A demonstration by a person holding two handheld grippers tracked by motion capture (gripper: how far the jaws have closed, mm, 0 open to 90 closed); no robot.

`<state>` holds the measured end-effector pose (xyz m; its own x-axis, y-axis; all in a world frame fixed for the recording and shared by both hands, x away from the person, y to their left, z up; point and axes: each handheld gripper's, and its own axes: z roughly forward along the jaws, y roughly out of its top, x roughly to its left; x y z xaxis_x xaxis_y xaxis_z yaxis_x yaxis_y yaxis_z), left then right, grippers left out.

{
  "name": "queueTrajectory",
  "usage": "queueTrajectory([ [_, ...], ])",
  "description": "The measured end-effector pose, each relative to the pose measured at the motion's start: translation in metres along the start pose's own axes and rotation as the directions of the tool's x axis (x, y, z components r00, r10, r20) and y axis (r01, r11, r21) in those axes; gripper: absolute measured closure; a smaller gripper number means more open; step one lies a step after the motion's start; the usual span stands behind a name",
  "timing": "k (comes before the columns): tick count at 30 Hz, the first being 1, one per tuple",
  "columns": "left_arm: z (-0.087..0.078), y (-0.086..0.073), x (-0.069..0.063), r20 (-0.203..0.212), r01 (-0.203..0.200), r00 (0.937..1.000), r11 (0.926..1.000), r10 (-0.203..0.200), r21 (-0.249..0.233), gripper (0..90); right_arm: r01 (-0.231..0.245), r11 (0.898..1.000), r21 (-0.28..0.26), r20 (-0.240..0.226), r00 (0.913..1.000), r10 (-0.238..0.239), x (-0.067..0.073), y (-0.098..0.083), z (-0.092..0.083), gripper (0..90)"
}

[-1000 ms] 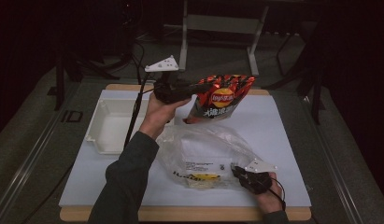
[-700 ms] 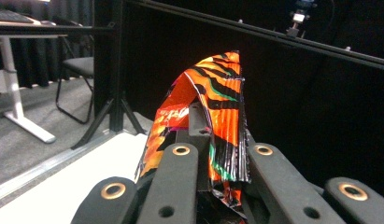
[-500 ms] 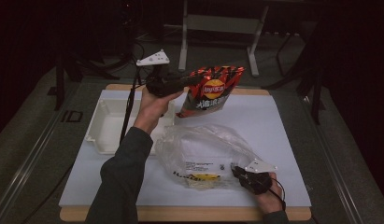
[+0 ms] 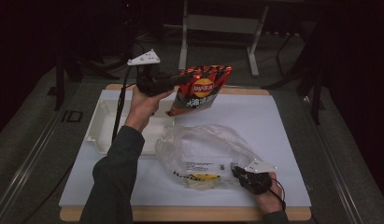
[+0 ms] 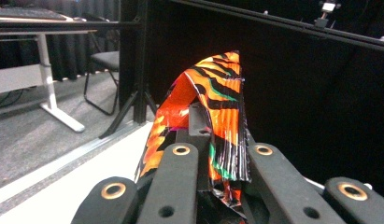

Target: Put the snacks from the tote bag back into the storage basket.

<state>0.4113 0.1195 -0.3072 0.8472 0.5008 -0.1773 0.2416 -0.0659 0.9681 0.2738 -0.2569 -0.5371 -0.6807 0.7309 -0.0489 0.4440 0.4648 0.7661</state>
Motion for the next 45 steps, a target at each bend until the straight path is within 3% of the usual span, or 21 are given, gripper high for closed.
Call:
queueTrajectory([
  [17, -0.028, -0.017, 0.028, -0.097, 0.039, 0.9946, 0.999, -0.037, 0.021, 86.5, 0.002, 1.0, 0.002, 0.0, 1.0, -0.002, 0.0, 0.0, 0.0, 77.7],
  [24, -0.043, -0.024, 0.037, -0.138, 0.042, 0.9899, 0.998, -0.035, 0.047, 86.5, 0.0, 1.0, 0.002, -0.003, 1.0, 0.0, 0.0, 0.0, 0.0, 77.8],
  [28, -0.058, -0.03, 0.047, -0.174, 0.059, 0.9835, 0.9974, -0.051, 0.041, 86.5, 0.002, 1.0, 0.004, -0.001, 1.0, -0.002, 0.0, 0.0, 0.0, 77.8],
  [36, -0.078, -0.04, 0.056, -0.192, 0.083, 0.9785, 0.996, -0.076, 0.033, 86.4, 0.003, 1.0, 0.006, -0.001, 1.0, -0.003, 0.0, 0.0, 0.0, 77.8],
  [45, -0.091, -0.045, 0.061, -0.226, 0.08, 0.972, 0.9948, -0.063, 0.064, 86.3, 0.005, 1.0, 0.008, -0.001, 1.0, -0.005, 0.0, 0.0, 0.001, 77.9],
])
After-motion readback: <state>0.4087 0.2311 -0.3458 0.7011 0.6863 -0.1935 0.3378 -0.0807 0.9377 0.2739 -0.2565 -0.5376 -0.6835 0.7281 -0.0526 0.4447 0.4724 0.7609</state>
